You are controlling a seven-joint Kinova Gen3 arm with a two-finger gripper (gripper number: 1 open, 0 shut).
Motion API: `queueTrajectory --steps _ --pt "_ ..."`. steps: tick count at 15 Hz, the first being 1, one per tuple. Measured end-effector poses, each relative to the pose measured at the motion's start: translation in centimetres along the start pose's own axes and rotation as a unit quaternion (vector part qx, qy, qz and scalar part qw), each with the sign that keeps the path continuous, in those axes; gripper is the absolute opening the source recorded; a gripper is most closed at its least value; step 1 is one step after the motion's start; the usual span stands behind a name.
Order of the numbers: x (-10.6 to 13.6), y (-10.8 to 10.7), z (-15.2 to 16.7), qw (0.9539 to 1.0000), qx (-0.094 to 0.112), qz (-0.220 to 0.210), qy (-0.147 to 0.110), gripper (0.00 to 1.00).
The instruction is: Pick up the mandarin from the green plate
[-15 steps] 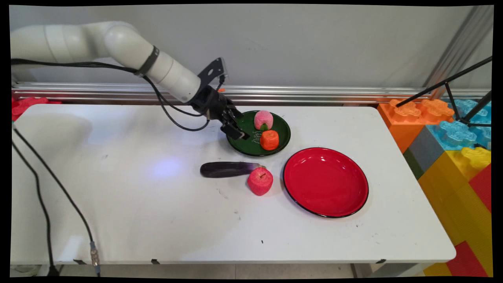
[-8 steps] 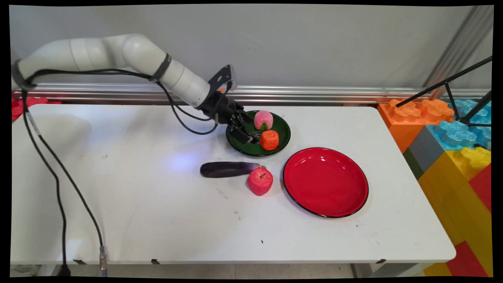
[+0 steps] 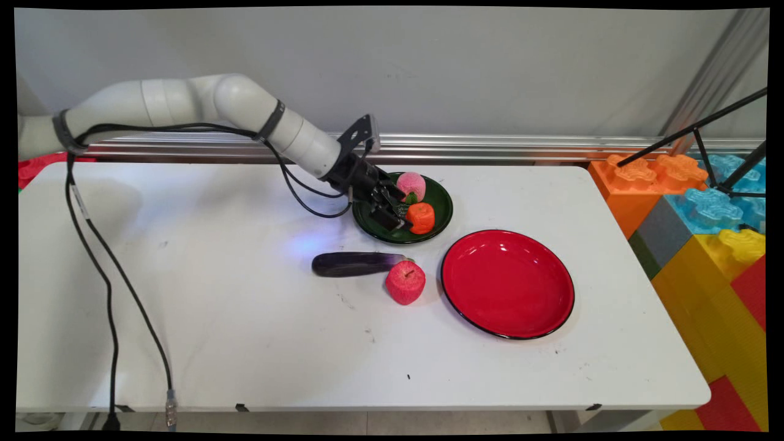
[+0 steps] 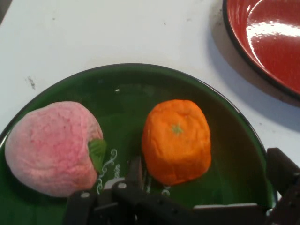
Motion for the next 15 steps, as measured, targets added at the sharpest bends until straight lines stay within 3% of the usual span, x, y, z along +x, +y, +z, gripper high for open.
queueTrajectory --steps 15 --pt "-0.6 -1.2 3.7 0.9997 0.002 -0.002 0.026 1.0"
